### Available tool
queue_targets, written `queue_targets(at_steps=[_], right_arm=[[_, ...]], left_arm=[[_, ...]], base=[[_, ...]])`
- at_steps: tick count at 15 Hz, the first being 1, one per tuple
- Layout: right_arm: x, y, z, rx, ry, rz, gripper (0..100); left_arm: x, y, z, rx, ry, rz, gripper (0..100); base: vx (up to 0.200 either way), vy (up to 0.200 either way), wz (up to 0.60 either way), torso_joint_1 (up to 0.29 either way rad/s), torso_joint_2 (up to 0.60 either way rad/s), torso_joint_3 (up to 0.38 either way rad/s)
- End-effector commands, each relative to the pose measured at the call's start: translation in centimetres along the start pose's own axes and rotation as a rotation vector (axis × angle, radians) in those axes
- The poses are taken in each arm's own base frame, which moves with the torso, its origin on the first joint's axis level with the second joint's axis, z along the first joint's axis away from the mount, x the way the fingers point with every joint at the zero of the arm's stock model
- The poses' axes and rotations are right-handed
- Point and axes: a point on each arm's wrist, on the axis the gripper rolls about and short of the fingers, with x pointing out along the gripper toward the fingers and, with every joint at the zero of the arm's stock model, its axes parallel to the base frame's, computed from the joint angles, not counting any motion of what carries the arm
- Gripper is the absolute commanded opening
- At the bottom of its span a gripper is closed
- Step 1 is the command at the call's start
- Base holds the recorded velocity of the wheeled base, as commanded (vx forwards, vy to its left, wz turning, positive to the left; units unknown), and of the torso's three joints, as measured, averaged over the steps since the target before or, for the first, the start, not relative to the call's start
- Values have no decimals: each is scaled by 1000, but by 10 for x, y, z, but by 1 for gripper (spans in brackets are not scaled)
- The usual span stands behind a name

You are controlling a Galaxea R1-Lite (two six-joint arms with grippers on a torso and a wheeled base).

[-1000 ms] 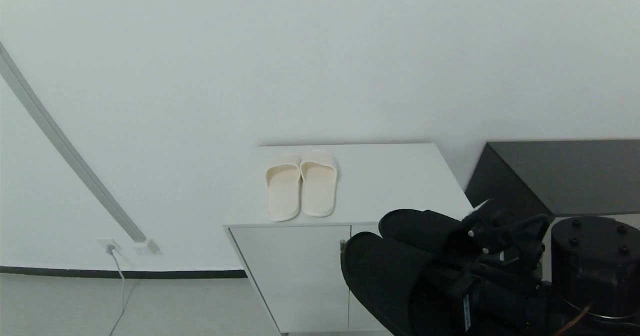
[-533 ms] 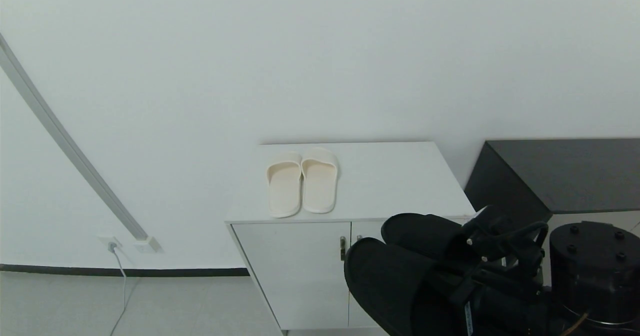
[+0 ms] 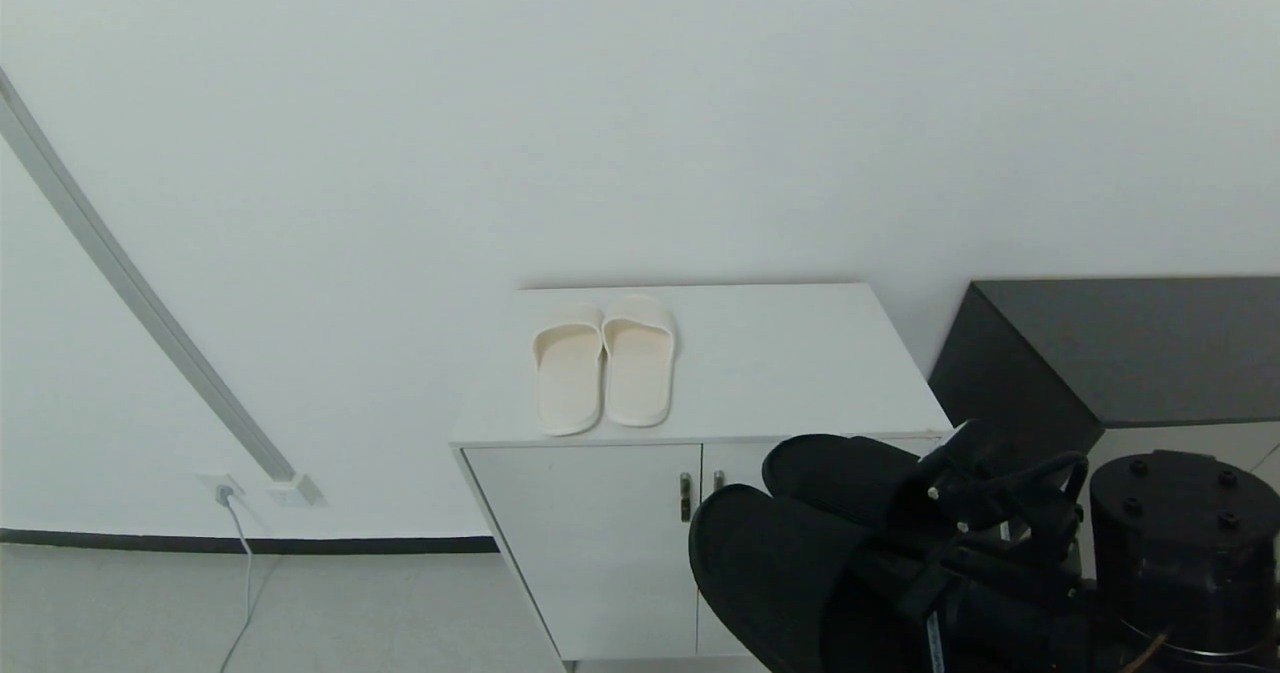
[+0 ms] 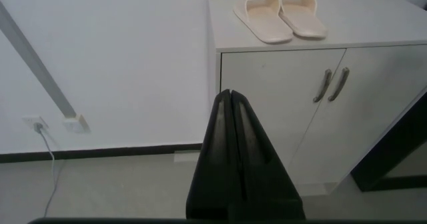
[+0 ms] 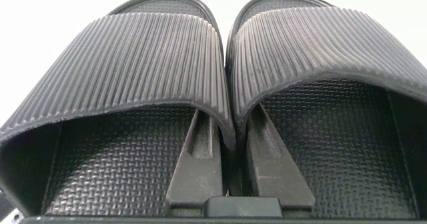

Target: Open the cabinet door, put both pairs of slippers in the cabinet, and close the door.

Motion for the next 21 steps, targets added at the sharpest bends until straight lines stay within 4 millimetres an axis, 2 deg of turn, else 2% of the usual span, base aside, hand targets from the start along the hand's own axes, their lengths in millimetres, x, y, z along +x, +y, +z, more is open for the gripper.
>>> queue_targets(at_steps=[1,21], right_arm=[[1,0,-2,-2,10,0,0],[-4,0,-8,-21,-5,4,0]], left_arm=[[0,0,0,1,2,0,100],[0,0,0,-5,4,9,100]], base=[[0,0,0,-100,246,134],[0,0,0,-158,351,192]])
